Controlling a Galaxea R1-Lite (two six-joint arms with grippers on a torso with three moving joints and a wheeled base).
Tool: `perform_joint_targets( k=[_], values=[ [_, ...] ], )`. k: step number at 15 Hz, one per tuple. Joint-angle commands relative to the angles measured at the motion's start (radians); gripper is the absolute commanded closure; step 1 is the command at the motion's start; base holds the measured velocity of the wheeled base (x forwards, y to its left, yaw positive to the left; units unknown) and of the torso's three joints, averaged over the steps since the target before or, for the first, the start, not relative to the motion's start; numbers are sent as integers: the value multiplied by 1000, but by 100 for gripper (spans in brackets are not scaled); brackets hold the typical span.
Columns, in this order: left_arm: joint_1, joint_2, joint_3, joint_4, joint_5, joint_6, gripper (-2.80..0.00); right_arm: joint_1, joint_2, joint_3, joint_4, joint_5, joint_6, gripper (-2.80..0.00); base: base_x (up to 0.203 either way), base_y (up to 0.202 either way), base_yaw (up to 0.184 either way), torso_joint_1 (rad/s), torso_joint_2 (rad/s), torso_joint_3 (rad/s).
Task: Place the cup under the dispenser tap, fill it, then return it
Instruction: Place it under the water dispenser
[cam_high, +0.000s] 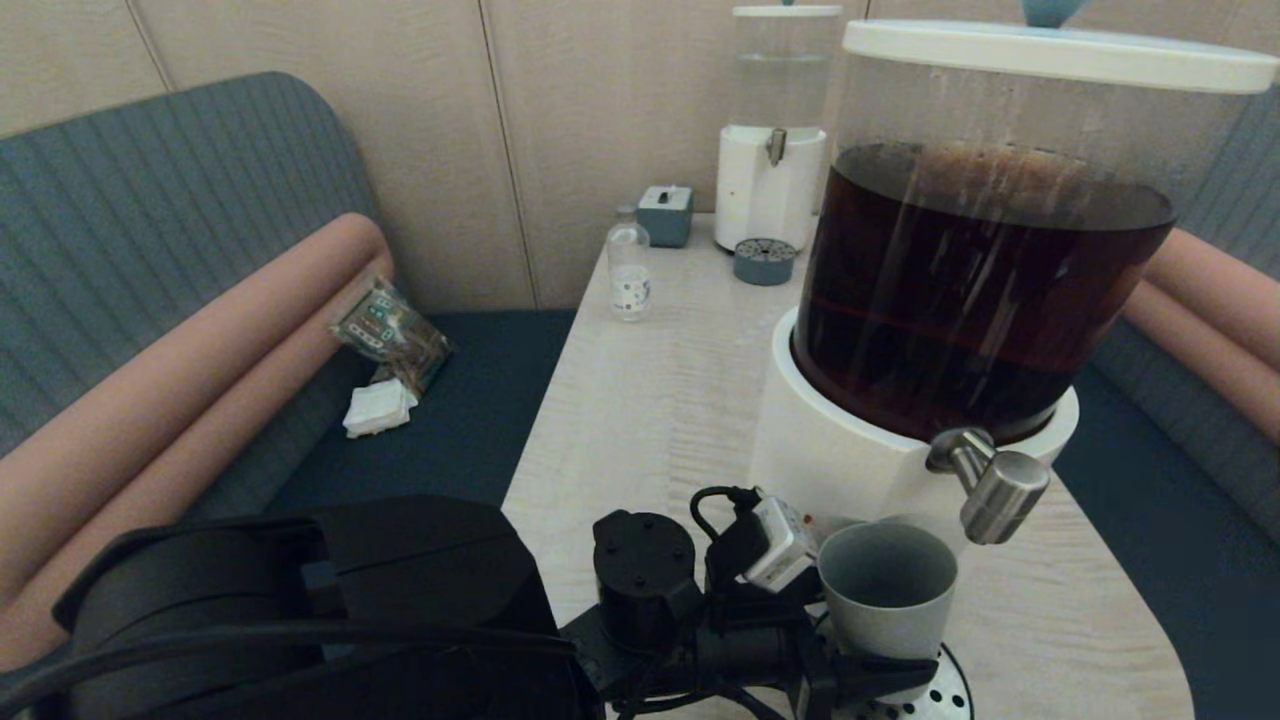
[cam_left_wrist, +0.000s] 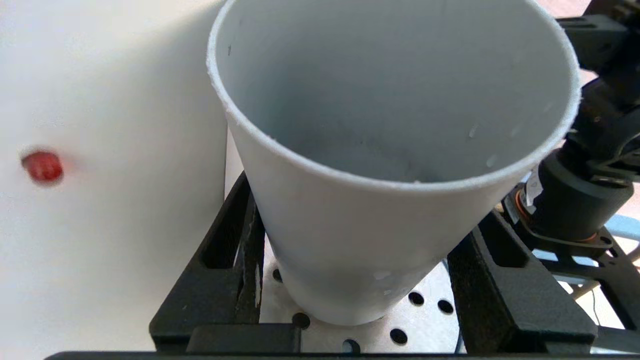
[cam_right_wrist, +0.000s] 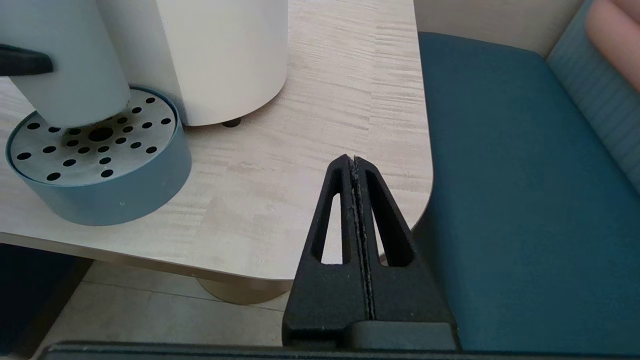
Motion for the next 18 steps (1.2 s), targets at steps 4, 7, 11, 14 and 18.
perform_joint_targets(
  k=[4,7,11,14,18],
  values=[
    [-3,0,29,-8,-1,-1,0,0,-3,9,0,0,-1,0,0,0,0,0,0,0],
    [-3,2,31,-8,0,-1,0,0,-3,9,0,0,-1,0,0,0,0,0,0,0],
    [-7,3,31,-8,0,-1,0,0,-3,9,0,0,-2,0,0,0,0,0,0,0],
    [-12,6,31,-8,6,-1,0,0,-3,9,0,0,0,0,0,0,0,0,0,0],
    [-13,9,29,-8,6,-1,0,0,-3,9,0,0,0,0,0,0,0,0,0,0]
  ],
)
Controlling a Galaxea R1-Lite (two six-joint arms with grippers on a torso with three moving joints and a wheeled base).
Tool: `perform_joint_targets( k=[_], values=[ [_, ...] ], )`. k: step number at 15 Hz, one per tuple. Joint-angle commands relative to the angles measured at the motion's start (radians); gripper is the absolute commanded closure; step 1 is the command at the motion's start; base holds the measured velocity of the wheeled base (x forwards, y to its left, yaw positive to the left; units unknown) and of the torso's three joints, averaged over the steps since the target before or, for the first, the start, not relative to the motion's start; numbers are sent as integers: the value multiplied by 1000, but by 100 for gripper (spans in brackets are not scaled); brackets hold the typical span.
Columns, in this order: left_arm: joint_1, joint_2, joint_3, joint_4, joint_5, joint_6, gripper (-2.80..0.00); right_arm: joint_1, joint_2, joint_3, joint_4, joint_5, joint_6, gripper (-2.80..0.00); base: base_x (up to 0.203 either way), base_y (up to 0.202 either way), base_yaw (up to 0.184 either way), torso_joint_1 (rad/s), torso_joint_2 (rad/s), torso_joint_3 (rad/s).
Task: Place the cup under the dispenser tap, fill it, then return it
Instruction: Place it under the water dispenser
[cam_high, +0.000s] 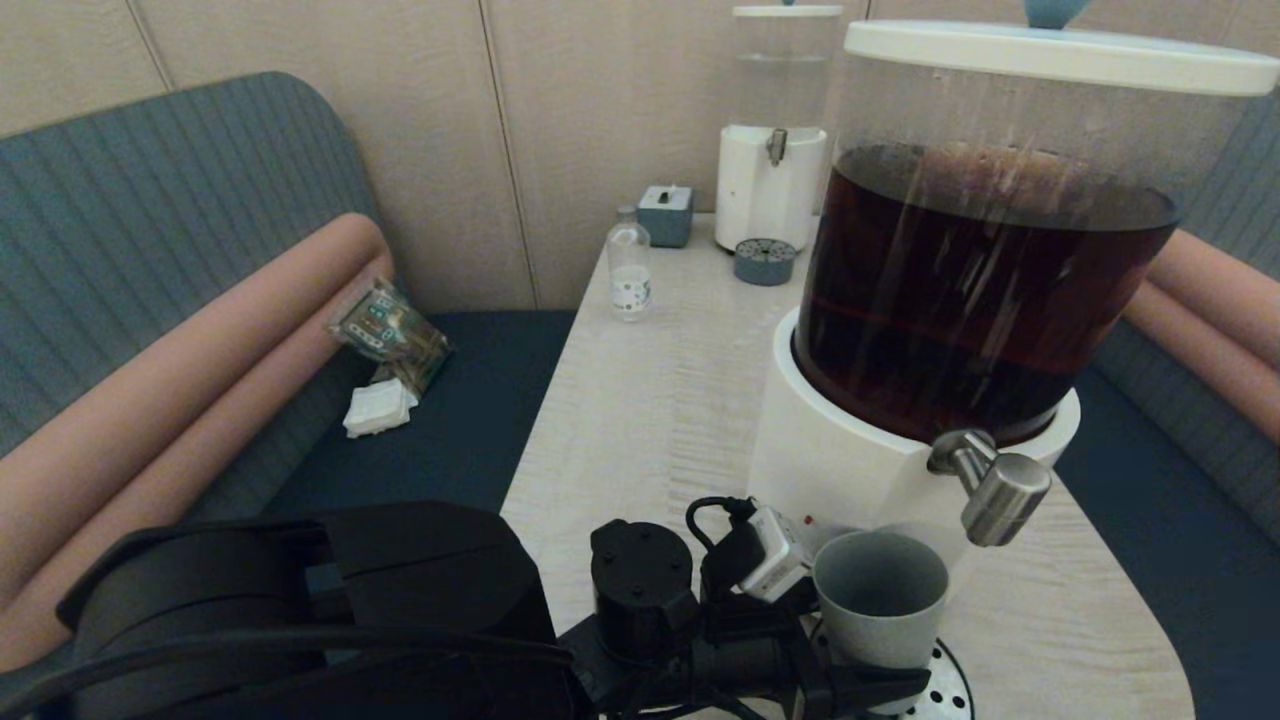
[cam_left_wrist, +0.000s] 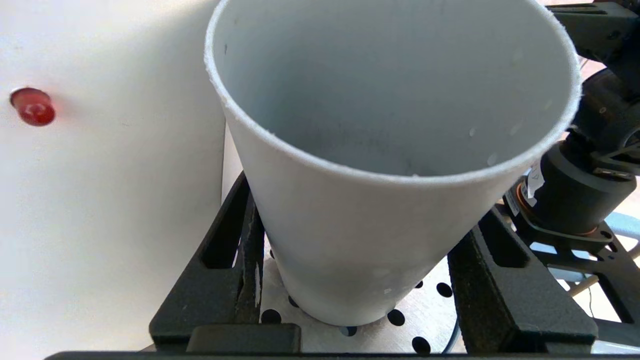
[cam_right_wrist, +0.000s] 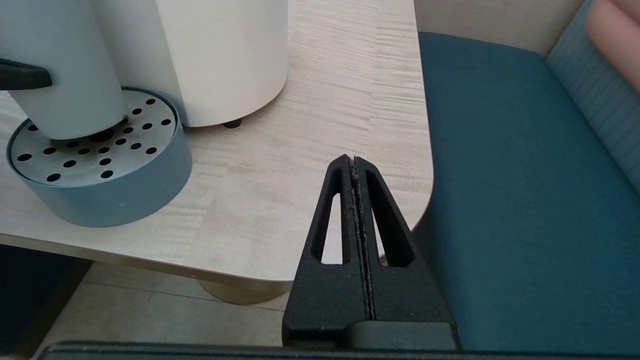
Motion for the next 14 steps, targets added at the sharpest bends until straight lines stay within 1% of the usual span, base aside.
perform_joint_targets(
  k=[1,3,4,10,14],
  values=[
    [0,7,0,-7,-4,-1,0,0,-3,9,0,1,-2,0,0,0,0,0,0,0],
    [-1,11,-1,-7,-3,1,0,0,-3,9,0,1,0,0,0,0,0,0,0,0],
    [-2,14,-3,-7,-2,2,-280,0,-3,9,0,1,0,0,0,0,0,0,0,0],
    [-5,15,-9,-7,-2,2,-280,0,-3,9,0,1,0,0,0,0,0,0,0,0],
    [-5,5,10,-7,-2,2,-280,0,-3,9,0,1,0,0,0,0,0,0,0,0]
  ],
)
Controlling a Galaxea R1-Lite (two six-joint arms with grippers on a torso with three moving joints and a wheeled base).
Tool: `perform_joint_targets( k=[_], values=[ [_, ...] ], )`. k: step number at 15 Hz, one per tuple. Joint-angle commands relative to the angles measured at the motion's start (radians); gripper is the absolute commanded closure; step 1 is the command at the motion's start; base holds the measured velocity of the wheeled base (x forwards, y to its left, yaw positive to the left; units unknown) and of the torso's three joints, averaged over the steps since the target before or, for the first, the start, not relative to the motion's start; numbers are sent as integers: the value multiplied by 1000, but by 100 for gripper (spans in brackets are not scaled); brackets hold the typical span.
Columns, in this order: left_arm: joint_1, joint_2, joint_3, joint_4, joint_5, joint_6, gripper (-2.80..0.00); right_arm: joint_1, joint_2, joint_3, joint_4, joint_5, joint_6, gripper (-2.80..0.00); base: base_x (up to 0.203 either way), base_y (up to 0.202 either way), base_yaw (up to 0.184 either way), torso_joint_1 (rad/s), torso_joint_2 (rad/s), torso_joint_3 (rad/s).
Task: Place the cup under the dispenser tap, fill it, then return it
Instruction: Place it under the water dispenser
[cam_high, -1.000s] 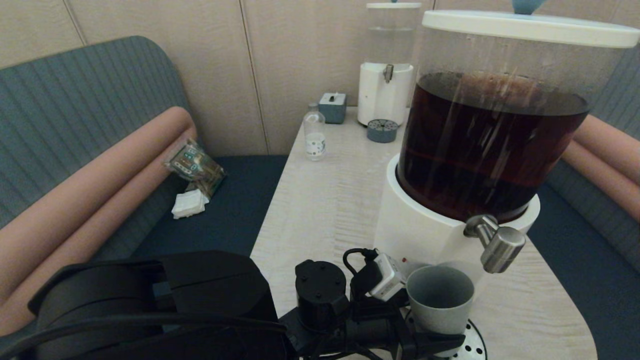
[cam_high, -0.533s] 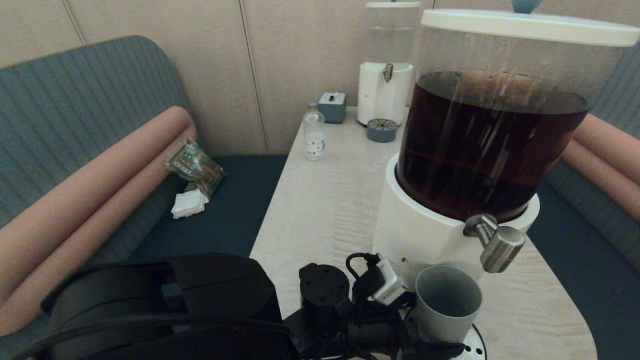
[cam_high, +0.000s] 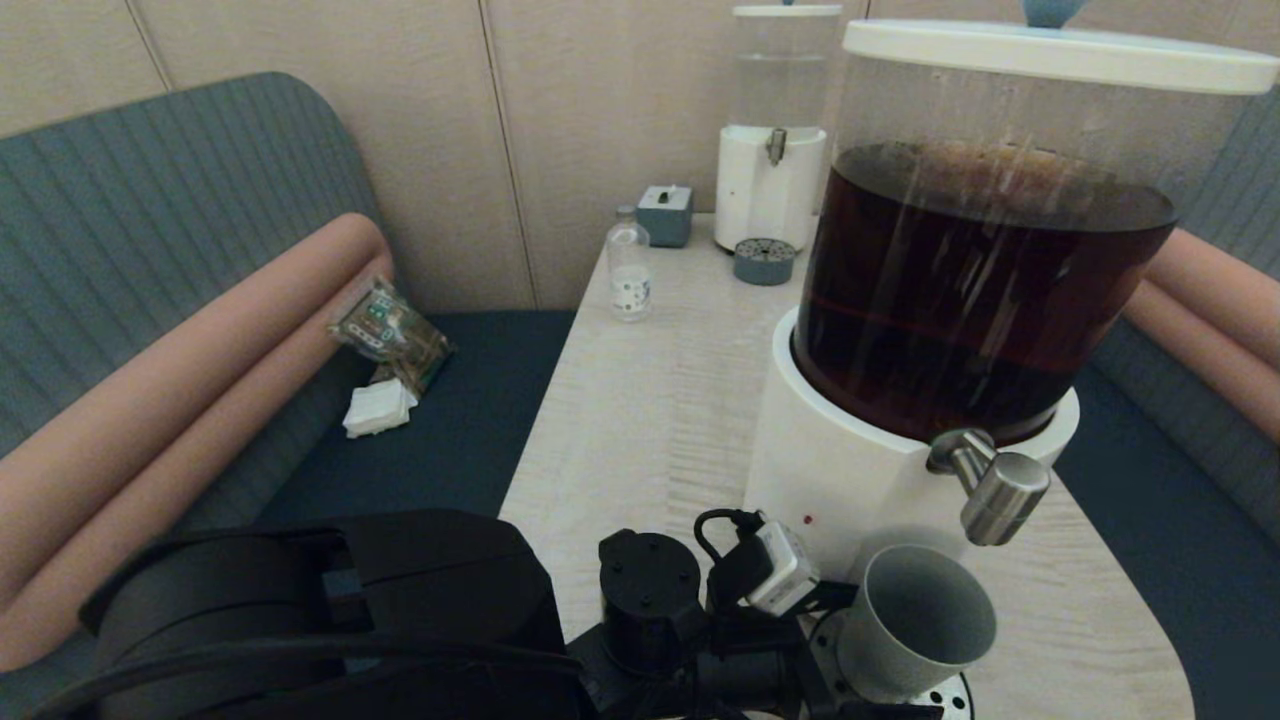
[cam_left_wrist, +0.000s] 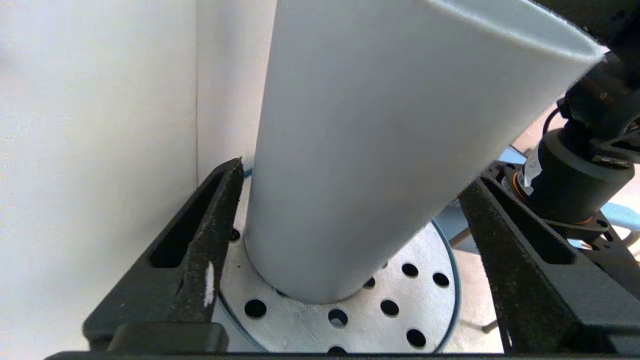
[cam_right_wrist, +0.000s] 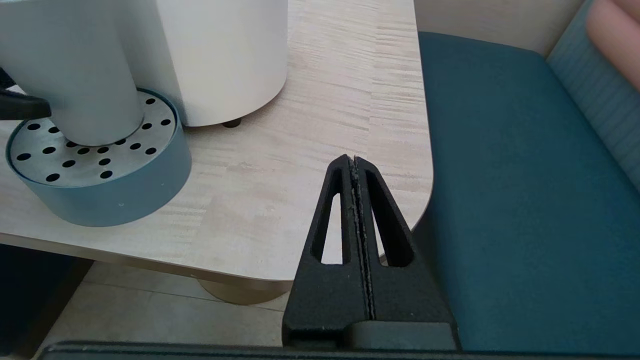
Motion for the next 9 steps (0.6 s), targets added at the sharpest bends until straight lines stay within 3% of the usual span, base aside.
perform_joint_targets(
  k=[1,9],
  values=[
    [0,-10,13,-9,-4,0,-280,0,-3,9,0,0,-1,0,0,0,0,0,0,0],
    [2,-65,104,-9,-3,7,-280,0,-3,9,0,0,-1,0,0,0,0,0,0,0]
  ],
)
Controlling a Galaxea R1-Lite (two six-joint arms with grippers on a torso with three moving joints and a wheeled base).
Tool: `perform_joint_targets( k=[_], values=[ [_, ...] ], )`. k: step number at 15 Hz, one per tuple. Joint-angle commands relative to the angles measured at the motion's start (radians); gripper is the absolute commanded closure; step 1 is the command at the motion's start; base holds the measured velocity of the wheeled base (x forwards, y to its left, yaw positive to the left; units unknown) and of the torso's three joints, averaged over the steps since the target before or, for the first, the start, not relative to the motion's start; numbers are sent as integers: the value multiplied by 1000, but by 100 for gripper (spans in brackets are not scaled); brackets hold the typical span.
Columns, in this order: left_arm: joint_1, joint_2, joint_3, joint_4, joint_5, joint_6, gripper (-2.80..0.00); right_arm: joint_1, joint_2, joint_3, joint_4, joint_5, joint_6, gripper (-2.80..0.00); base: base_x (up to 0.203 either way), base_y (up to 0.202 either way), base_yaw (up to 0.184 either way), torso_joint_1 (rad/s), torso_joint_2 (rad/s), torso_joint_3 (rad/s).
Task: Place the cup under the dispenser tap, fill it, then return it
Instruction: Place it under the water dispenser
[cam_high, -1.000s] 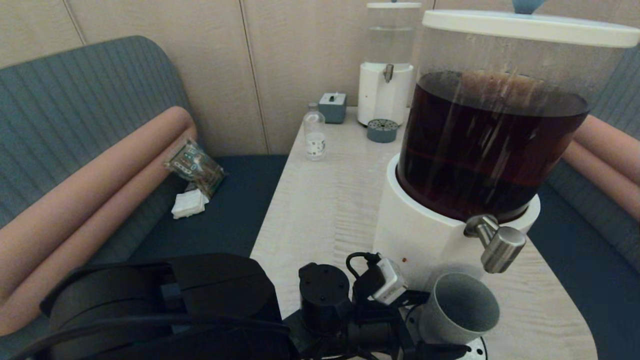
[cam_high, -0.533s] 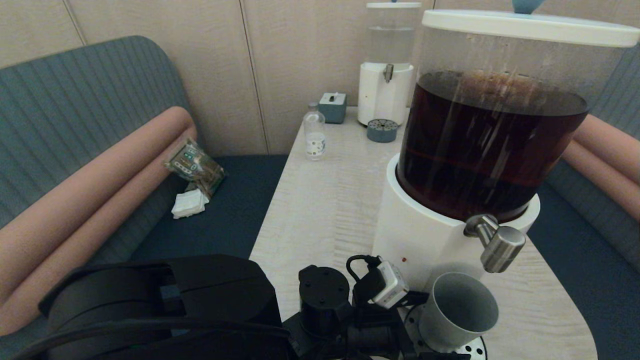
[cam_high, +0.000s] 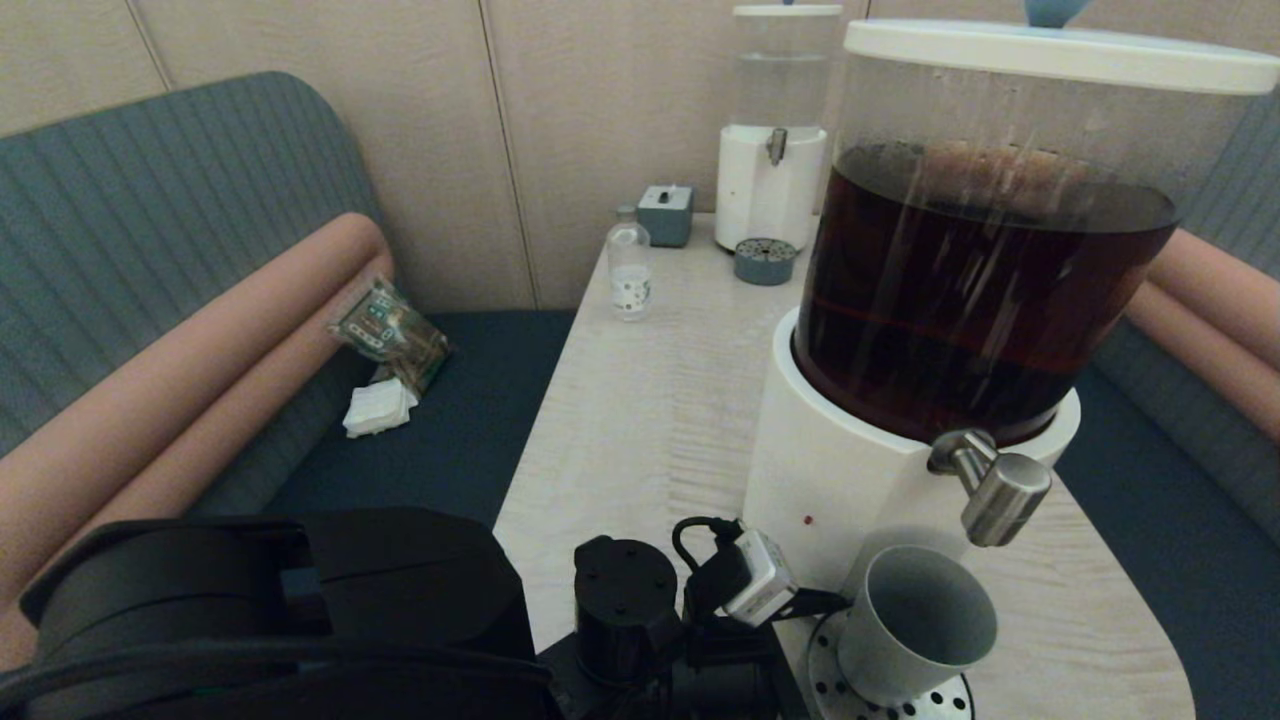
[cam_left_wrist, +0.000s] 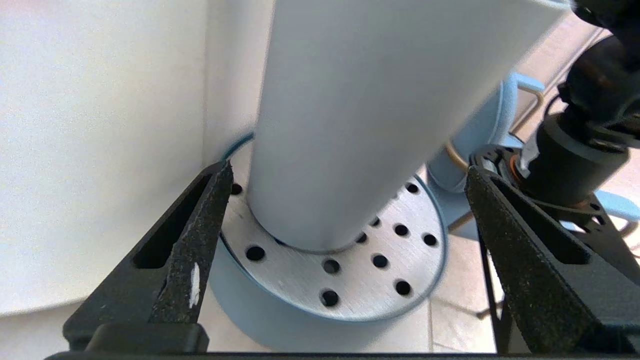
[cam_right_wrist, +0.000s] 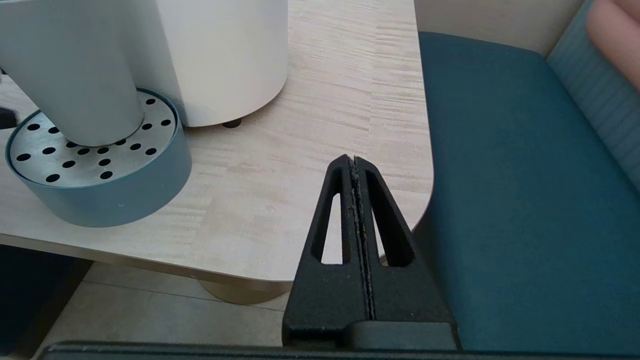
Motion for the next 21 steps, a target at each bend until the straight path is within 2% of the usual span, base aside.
perform_joint_targets(
  k=[1,14,15,16,21],
  values=[
    [1,-30,23,-8,-4,-1,-280,0,-3,9,0,0,-1,0,0,0,0,0,0,0],
    [39,-164,218,-8,-1,5,-280,0,-3,9,0,0,-1,0,0,0,0,0,0,0],
    [38,-169,220,-8,5,5,-115,0,-3,9,0,0,-1,0,0,0,0,0,0,0],
    [38,-175,222,-8,7,5,0,0,-3,9,0,0,-1,0,0,0,0,0,0,0],
    [24,-164,201,-8,9,4,0,0,-3,9,0,0,-1,0,0,0,0,0,0,0]
  ],
)
